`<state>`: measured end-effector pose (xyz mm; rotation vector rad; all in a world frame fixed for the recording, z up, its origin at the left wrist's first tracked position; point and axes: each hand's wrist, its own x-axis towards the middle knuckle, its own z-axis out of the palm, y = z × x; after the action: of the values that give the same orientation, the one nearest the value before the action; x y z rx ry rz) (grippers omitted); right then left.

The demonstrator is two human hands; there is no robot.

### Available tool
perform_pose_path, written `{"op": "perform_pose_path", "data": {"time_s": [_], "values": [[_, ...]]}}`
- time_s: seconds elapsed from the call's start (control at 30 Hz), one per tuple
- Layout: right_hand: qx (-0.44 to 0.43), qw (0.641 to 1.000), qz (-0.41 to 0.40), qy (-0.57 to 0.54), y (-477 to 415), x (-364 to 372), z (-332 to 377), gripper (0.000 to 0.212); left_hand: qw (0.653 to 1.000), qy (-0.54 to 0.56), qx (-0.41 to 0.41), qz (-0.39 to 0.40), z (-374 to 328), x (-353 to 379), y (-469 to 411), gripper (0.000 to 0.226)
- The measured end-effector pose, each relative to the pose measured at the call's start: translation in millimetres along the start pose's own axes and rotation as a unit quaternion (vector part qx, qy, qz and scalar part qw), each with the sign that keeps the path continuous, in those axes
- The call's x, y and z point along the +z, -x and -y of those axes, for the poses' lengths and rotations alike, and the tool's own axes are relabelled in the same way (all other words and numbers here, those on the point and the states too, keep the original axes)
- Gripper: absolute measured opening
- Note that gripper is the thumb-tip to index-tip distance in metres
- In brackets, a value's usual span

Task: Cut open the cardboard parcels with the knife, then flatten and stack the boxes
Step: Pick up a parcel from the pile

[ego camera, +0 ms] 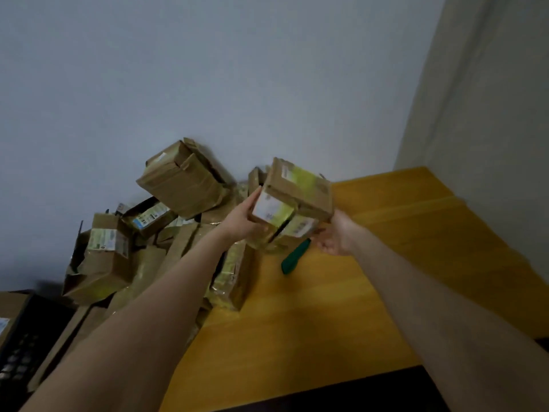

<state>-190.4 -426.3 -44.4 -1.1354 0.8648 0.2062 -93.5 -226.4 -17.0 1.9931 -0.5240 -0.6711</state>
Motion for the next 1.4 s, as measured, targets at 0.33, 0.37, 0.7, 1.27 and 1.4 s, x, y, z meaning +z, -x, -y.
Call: {"op": "perform_pose_path", "data": {"time_s": [0.33,0.37,0.7,1.27,1.4], "values": [[-0.009,0.997,0.053,-0.045,-25,-12,-37,0.066,0.982,0.162,-0.102,0.002,14,9,-16,0.04],[-0.019,0.996,0.066,-0.054,-29,-8,-40,0.069,0.98,0.17,-0.107,-0.009,16,12,-19,0.046],[-0.07,0.996,-0.044,-0.039,-43,11,-47,0.039,0.983,0.132,-0.086,-0.09,16,21,-49,0.088],[0.003,0.809,-0.029,0.588,-154,44,-129,0.052,0.995,-0.087,-0.054,0.001,47,0,-81,0.088],[0.02,0.781,-0.091,0.618,-137,36,-117,0.054,0.995,-0.073,-0.065,0.013,44,3,-86,0.088]]}}
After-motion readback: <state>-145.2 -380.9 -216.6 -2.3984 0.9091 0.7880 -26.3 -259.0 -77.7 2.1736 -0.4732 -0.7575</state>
